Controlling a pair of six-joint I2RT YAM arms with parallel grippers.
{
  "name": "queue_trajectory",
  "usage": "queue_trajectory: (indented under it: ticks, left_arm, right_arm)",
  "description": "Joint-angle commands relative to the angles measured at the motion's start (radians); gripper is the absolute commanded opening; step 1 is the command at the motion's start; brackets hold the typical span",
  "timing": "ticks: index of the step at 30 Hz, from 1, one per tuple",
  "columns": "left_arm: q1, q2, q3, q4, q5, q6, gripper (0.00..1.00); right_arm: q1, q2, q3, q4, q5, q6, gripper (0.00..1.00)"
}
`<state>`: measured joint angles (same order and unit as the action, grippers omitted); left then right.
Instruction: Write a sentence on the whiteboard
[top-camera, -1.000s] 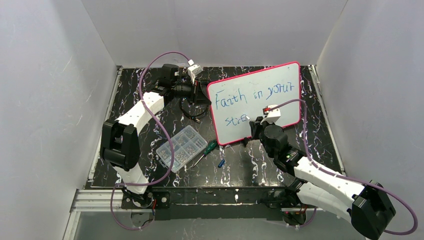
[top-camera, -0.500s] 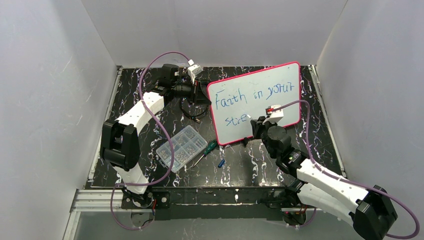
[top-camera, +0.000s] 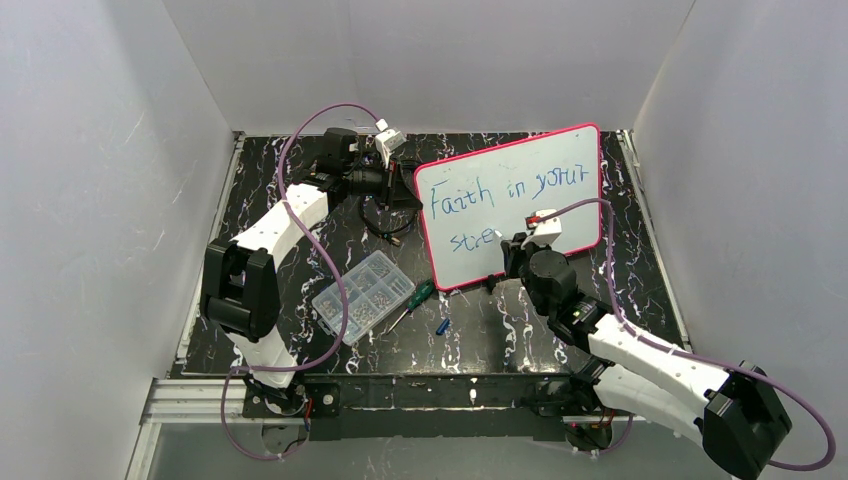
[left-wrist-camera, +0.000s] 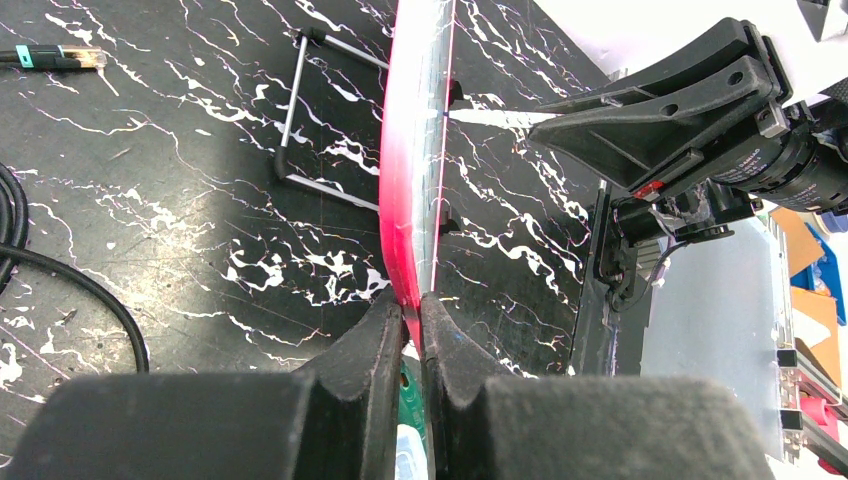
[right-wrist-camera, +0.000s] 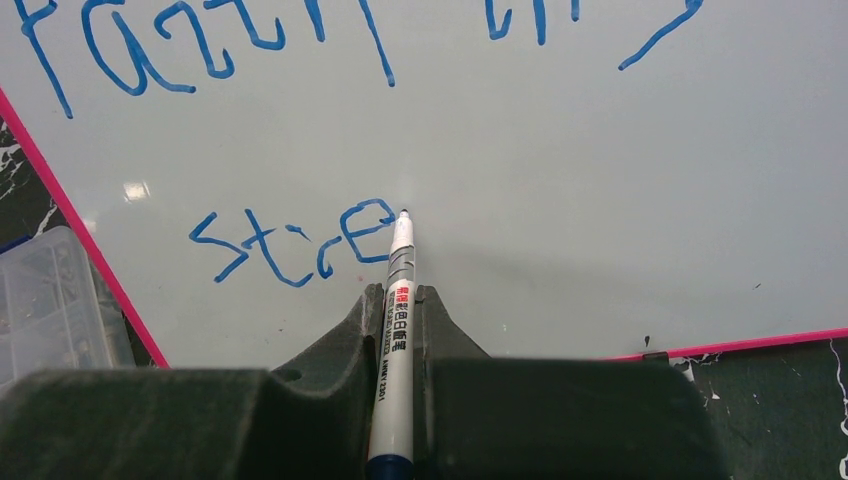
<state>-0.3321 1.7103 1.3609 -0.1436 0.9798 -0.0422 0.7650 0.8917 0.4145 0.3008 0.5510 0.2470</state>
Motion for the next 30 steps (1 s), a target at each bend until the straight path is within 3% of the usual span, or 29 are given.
queue_trajectory:
  ticks: [1, 12, 30]
  left_arm:
    - [-0.007, -0.037, 0.028, -0.016, 0.039, 0.007, 0.0]
    - [-0.007, -0.038, 0.028, -0.016, 0.039, 0.008, 0.0]
    - [-0.007, -0.034, 0.029, -0.014, 0.04, 0.007, 0.0]
  right_arm:
    - [-0.005, -0.004, 0.002, 0.044, 0.024, -0.007, 0.01]
    - [-0.004, -0.041, -0.053, -0.043, 0.023, 0.057, 0.01]
    - [-0.004, -0.031, 0.004, 0.022, 0.033, 0.017, 0.01]
